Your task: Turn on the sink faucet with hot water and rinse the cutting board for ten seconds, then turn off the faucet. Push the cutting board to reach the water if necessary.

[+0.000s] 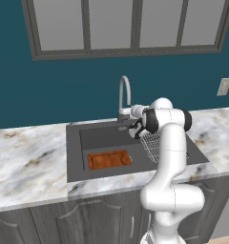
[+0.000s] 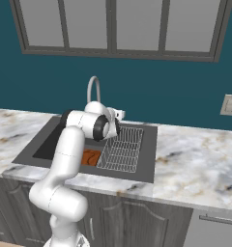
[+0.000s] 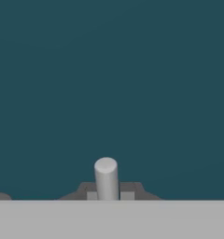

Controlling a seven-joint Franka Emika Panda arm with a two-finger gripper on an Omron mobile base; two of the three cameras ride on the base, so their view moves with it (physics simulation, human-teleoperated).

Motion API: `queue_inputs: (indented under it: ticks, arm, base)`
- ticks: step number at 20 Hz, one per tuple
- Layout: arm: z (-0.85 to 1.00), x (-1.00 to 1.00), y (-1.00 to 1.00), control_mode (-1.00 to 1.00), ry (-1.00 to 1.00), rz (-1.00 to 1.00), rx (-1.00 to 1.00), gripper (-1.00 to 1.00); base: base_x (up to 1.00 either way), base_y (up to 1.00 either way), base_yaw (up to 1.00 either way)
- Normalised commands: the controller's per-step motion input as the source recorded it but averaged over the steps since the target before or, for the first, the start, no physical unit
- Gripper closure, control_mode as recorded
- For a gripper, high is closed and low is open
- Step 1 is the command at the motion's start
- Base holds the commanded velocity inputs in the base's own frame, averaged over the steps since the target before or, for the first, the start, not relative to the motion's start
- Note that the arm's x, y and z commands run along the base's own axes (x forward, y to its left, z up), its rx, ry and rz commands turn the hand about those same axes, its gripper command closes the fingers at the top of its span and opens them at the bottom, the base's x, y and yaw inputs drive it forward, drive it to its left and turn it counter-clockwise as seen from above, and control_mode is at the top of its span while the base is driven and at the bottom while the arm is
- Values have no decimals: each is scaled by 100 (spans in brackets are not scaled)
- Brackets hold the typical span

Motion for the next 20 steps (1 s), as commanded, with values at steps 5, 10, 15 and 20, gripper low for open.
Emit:
queue_inputs:
  ticks: [5,10,15,20]
  arm:
    - [0,0,-3,-100,1,0,0,100]
    - [0,0,-23,-100,0,0,0,100]
    - [0,0,-34,-100,0,0,0,100]
    - [0,0,-41,-100,0,0,0,100]
  base:
    - [0,0,0]
    - [0,0,0]
    - [0,0,0]
    - [0,0,0]
